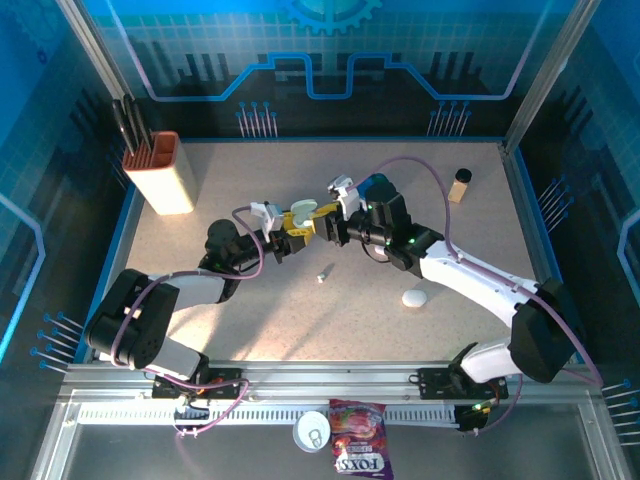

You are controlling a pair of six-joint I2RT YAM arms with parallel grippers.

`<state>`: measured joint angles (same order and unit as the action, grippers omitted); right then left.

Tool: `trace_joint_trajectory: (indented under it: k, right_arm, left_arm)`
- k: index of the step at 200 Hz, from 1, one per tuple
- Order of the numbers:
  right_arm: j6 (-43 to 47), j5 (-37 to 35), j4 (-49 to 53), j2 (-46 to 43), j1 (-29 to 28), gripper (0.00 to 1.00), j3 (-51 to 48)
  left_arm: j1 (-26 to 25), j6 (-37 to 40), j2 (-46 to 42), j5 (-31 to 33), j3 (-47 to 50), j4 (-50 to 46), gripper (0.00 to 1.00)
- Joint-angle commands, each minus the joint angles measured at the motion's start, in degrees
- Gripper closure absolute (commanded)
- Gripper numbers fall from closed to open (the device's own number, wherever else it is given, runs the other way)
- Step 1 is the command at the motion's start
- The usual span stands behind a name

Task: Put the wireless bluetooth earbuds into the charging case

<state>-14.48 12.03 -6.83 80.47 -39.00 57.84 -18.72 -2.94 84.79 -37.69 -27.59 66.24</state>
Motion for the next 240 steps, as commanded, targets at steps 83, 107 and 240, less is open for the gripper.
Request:
trace_joint_trajectory:
  k: [83, 107, 240]
  right_arm:
    - [-4.57, 2.78, -7.05, -4.89, 1.99, 0.45, -5.01]
    - [-11.33, 2.23, -4.67, -4.79, 6.00, 0.36, -6.68]
    - [-15.92, 11.30, 20.98, 25.15, 2.27, 0.40, 7.80]
  left_arm:
    - [0.91, 0.86, -0.65, 2.09, 0.47, 3.37, 0.65]
    - [2.47, 1.94, -1.06, 3.00, 1.18, 3.41, 0.64]
    - [3.60, 5.64, -8.23, 5.23, 1.49, -2.25, 0.63]
